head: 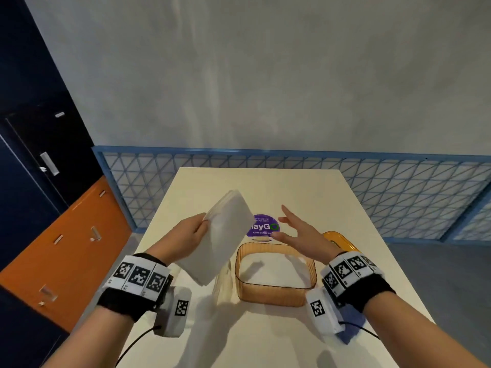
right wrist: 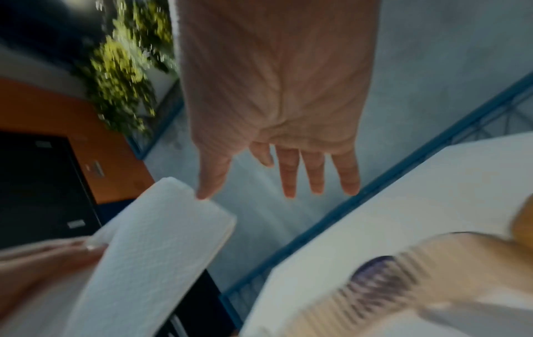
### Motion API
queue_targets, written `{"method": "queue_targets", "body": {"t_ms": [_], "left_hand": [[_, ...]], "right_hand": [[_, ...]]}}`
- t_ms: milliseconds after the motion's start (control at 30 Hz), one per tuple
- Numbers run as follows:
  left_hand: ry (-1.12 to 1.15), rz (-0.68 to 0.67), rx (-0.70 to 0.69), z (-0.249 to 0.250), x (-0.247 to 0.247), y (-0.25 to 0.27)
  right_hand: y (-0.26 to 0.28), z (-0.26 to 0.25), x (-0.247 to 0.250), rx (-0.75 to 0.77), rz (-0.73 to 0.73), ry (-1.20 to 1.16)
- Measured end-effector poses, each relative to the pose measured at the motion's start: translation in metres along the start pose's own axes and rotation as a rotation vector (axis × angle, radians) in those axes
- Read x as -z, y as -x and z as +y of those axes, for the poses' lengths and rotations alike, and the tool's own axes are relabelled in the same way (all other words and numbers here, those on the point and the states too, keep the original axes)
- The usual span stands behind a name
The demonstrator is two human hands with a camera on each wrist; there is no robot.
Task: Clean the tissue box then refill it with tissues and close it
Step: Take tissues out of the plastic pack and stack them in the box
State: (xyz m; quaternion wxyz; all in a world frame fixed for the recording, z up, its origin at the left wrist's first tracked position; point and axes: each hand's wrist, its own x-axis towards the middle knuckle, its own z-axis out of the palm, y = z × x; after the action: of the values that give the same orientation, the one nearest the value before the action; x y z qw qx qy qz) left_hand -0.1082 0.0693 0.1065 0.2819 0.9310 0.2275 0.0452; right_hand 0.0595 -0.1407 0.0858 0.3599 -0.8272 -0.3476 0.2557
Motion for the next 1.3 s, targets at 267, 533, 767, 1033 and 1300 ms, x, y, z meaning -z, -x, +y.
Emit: {"method": "queue_targets", "body": {"t_ms": [267, 533, 767, 1033, 1300], "left_hand": [[0.324, -0.106, -0.162, 0.030, -0.026, -0.006], [1.012, 0.119, 0.058, 0.021, -0.088, -0.009], [0.856, 0.297, 0.134, 0.039, -0.126, -0.017], [0.688, 0.270, 0.146, 0.035, -0.152, -0.017], [0.554, 0.287, 0.136, 0.028, -0.146, -0.024]], "right_hand": [[-0.009, -0.028, -0.001, 0.132, -0.017, -0.304], [-0.002, 0.018, 0.000, -0.027, 0.215, -0.554], [0.008, 0.048, -0.015, -0.075, 0.273, -0.503], [0.008, 0.069, -0.033, -0.186, 0.306, -0.380], [0.008, 0.073, -0.031, -0.277, 0.273, -0.302]]}}
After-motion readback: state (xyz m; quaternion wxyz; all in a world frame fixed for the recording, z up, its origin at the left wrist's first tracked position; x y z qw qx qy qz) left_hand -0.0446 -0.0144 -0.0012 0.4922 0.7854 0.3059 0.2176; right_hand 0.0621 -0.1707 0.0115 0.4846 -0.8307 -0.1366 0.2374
